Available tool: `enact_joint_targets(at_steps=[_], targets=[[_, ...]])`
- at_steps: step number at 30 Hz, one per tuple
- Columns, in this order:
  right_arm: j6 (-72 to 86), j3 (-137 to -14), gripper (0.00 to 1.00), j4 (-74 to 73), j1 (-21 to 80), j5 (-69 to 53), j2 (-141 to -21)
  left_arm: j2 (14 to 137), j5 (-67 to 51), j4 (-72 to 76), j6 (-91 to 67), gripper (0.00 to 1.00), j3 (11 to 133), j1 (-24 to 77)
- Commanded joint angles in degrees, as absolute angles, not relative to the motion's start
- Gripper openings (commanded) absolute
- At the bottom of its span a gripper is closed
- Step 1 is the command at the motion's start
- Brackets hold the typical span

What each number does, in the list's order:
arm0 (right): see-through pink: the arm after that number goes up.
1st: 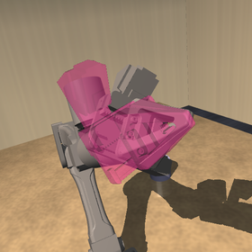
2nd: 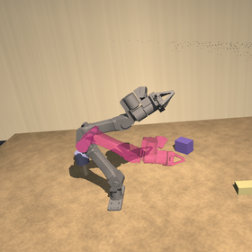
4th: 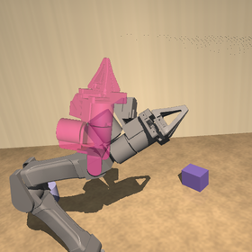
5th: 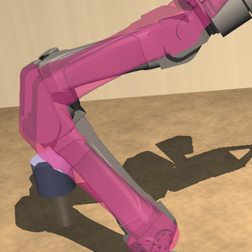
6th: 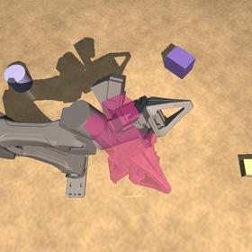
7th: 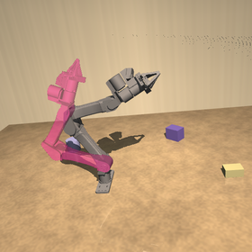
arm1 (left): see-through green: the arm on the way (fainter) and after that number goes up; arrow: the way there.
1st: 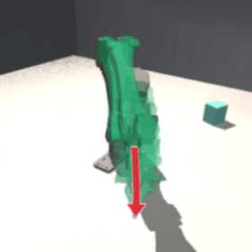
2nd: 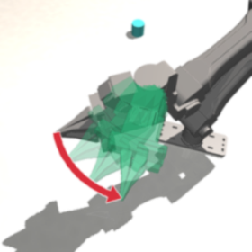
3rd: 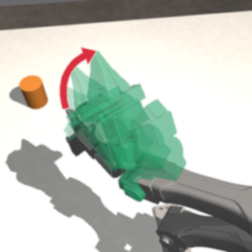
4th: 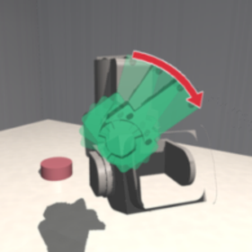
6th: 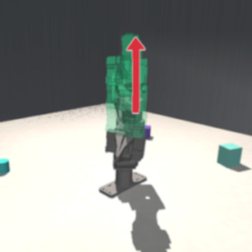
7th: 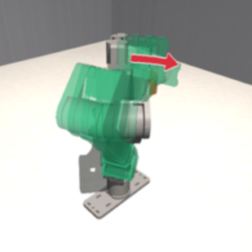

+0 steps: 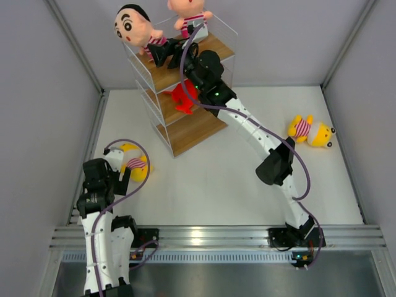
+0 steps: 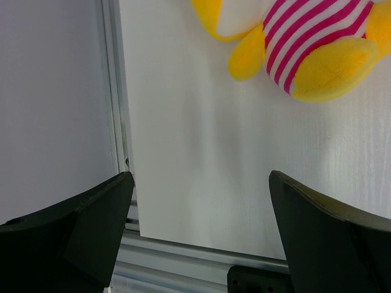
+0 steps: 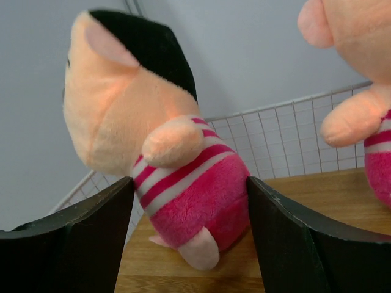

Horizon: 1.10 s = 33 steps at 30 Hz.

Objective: Place and organize the stuffed toys onto the shelf

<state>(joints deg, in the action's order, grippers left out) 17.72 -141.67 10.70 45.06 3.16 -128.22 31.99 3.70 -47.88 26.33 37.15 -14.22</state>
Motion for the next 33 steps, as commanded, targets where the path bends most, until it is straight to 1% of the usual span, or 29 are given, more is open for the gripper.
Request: enact_joint_targets(at_steps=[1,2,4,5,7,8,10,11,13,14,18,21,22,24,25,26,27,28,29,30,31,33], targets=[[20.9,-144.8,0.73,11.3,44.0,4.4,-130.3,31.3,4.3,-47.5,27.0,0.99,37.0,-14.2],[21.2,-144.8,0.70,11.3,43.9,4.3,-130.5,31.2,4.4,-47.4,27.1,0.99,36.8,-14.2],[21.9,-144.7,0.60,11.5,43.9,4.0,-130.2,31.1,4.5,-47.4,27.2,0.99,36.5,-14.2],[22.2,-144.6,0.49,11.6,44.0,3.9,-129.9,31.0,4.6,-47.5,27.3,0.99,36.4,-14.2],[22.8,-143.7,0.42,12.5,43.9,3.3,-129.1,31.1,4.6,-47.4,27.4,0.99,36.1,-14.2],[22.9,-143.3,0.40,12.7,43.9,3.3,-128.1,30.9,4.5,-47.5,27.5,0.99,36.1,-14.2],[24.1,-141.4,0.40,14.1,43.9,3.3,-126.2,30.9,4.3,-47.4,27.7,0.99,36.0,-14.2],[25.0,-141.2,0.36,14.2,43.9,3.3,-126.0,30.9,4.2,-47.4,27.8,0.99,36.0,-14.2],[28.5,-141.4,0.32,14.5,43.4,2.5,-125.6,30.9,3.7,-47.5,27.5,0.99,36.8,-14.2],[29.8,-141.5,0.28,14.6,43.1,1.9,-125.5,31.0,3.4,-47.4,27.4,0.99,37.2,-14.2],[34.4,-141.5,0.24,13.7,42.5,0.3,-124.9,31.4,0.9,-47.5,26.8,0.99,41.2,-14.2],[34.5,-141.3,0.18,12.4,42.4,-1.4,-123.9,33.1,-4.0,-47.9,25.9,0.99,49.5,-14.2],[34.5,-141.2,0.17,12.1,42.3,-1.6,-123.7,35.2,-7.7,-48.3,24.5,0.99,55.4,-14.2],[34.3,-141.1,0.17,11.9,42.1,-2.0,-123.5,38.2,-12.2,-48.7,22.7,0.99,62.3,-14.2],[34.4,-141.1,0.16,11.7,42.1,-2.2,-123.4,42.0,-14.3,-48.8,20.1,0.99,69.5,-14.2],[34.4,-141.1,0.14,11.7,41.8,-2.5,-123.5,44.1,-18.9,-48.8,18.6,0.99,73.4,-14.2],[34.9,-141.1,0.13,11.5,41.7,-2.9,-123.5,46.5,-21.1,-49.0,17.2,0.98,77.1,-14.2],[35.2,-141.1,0.11,11.3,41.6,-3.2,-123.4,48.7,-23.1,-48.9,13.9,0.98,84.5,-14.2],[35.6,-141.1,0.07,11.4,41.3,-3.5,-123.6,53.2,-28.0,-48.9,12.4,0.97,87.9,-14.2],[36.2,-141.1,0.06,11.4,41.1,-4.6,-123.6,55.4,-30.6,-48.8,10.9,0.97,91.3,-14.2],[36.4,-141.1,0.05,11.3,41.0,-5.0,-123.7,57.6,-33.5,-48.9,8.0,0.97,97.5,-14.2],[36.1,-141.1,0.02,11.5,40.8,-6.8,-123.7,64.0,-38.5,-48.8,5.2,0.97,103.2,-14.2]])
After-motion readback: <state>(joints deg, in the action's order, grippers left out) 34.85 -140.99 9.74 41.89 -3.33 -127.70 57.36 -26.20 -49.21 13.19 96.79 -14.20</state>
